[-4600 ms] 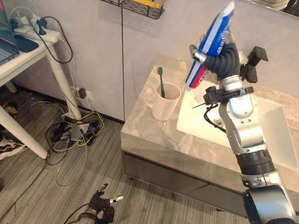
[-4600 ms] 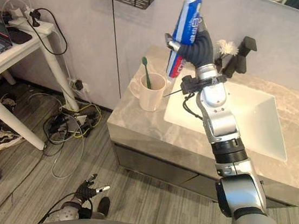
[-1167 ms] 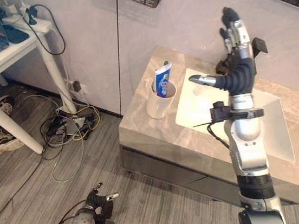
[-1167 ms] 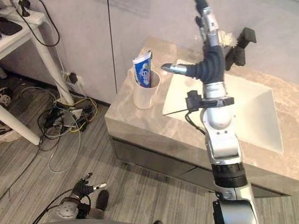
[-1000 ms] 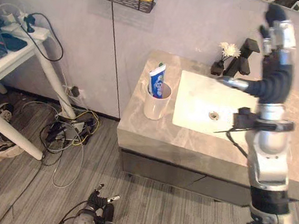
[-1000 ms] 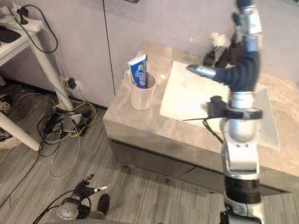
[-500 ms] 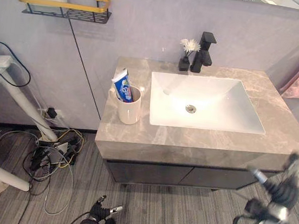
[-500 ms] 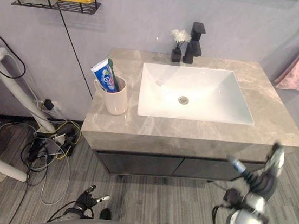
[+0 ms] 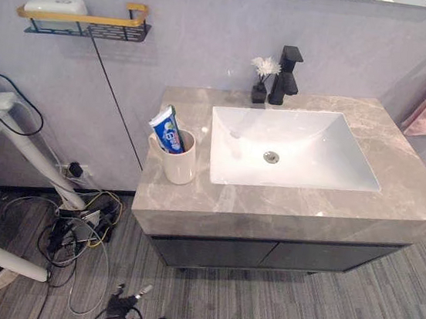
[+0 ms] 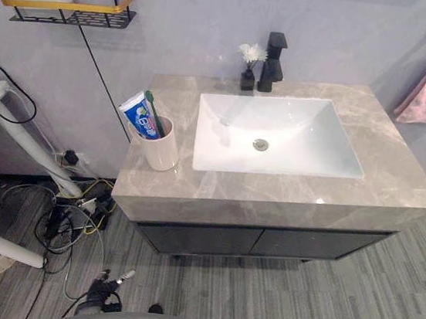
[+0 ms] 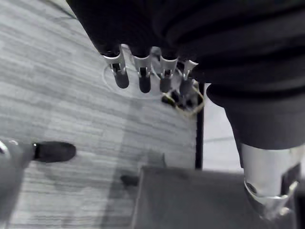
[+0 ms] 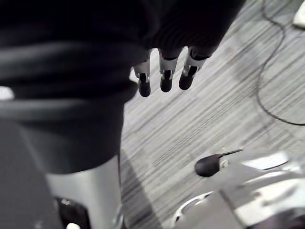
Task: Organize washtable
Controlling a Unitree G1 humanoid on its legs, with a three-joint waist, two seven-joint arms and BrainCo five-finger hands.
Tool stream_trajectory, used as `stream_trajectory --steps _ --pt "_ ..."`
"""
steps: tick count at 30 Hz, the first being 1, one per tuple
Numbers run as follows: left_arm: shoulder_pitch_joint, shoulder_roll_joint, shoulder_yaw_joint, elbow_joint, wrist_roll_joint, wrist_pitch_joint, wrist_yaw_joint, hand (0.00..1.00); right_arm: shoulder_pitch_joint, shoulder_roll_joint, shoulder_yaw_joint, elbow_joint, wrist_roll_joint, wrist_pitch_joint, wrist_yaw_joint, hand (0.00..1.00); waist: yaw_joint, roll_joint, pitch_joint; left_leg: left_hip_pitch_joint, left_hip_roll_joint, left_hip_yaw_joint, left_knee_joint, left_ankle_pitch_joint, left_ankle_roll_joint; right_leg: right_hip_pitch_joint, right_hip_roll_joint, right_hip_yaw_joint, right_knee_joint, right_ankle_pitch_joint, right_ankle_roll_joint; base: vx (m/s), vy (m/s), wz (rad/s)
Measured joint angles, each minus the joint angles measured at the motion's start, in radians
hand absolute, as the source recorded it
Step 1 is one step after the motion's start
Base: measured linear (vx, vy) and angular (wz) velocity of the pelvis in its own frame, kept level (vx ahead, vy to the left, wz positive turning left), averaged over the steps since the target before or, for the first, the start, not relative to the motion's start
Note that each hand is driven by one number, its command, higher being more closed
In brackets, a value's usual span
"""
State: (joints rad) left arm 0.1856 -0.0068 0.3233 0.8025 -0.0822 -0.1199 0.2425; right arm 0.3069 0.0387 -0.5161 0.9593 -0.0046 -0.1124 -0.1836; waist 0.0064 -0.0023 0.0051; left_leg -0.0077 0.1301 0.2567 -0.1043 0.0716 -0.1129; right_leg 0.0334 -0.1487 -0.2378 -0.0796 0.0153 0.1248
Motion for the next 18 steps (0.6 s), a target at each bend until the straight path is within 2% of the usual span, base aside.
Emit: stream_trajectory --steps 2,5,6,10,14,16,18 --pt "0.006 -0.017 0.051 -0.152 -0.157 -0.002 0.013 0.00 -0.008 -0.004 0.005 0.025 0.032 0.015 0.007 0.00 0.001 -0.007 0.007 0.000 -0.003 -0.021 0.000 0.001 0.001 0.012 -0.001 -0.027 -0.002 -0.006 0.001 0.04 -0.024 0.28" --pt "0.011 -0.034 0.061 -0.369 -0.272 -0.024 0.028 0.00 -0.015 -0.004 0.022 0.028 0.089 0.014 0.011 0.00 0.004 -0.008 0.013 0.000 -0.005 -0.042 0.000 0.001 0.001 0.026 -0.003 -0.046 -0.002 -0.013 0.002 0.04 -0.022 0.24" --pt "0.011 -0.034 0.055 -0.472 -0.302 -0.052 0.042 0.00 -0.021 -0.011 0.048 0.028 0.120 0.014 0.016 0.00 0.004 -0.008 0.013 0.001 -0.006 -0.046 0.000 0.001 0.001 0.030 -0.002 -0.051 -0.002 -0.015 0.002 0.05 -0.023 0.11" --pt "-0.004 -0.028 0.000 -0.759 -0.302 -0.117 0.073 0.00 -0.052 -0.044 0.114 0.028 0.142 0.009 0.032 0.00 0.003 0.006 0.024 0.009 -0.007 -0.047 0.003 0.001 0.001 0.043 -0.003 -0.051 -0.006 -0.015 0.001 0.02 -0.009 0.02" --pt "-0.027 -0.035 -0.049 -0.936 -0.250 -0.134 0.093 0.00 -0.053 -0.069 0.159 0.039 0.143 0.008 0.046 0.00 0.002 0.015 0.025 0.011 -0.004 -0.047 0.002 0.001 0.001 0.047 0.000 -0.051 -0.007 -0.015 0.002 0.00 0.000 0.00" --pt "-0.027 -0.035 -0.103 -1.041 -0.219 -0.170 0.086 0.00 -0.061 -0.077 0.168 0.064 0.145 0.001 0.057 0.00 0.002 0.014 0.024 0.008 -0.004 -0.047 0.002 0.001 0.001 0.041 -0.001 -0.049 -0.002 -0.015 0.002 0.00 0.000 0.00" --pt "-0.028 -0.035 -0.133 -1.087 -0.214 -0.186 0.073 0.00 -0.062 -0.078 0.168 0.070 0.153 -0.003 0.063 0.00 0.001 0.013 0.024 0.002 -0.005 -0.047 0.002 0.002 0.001 0.035 -0.002 -0.049 0.001 -0.015 0.002 -0.01 0.007 0.02"
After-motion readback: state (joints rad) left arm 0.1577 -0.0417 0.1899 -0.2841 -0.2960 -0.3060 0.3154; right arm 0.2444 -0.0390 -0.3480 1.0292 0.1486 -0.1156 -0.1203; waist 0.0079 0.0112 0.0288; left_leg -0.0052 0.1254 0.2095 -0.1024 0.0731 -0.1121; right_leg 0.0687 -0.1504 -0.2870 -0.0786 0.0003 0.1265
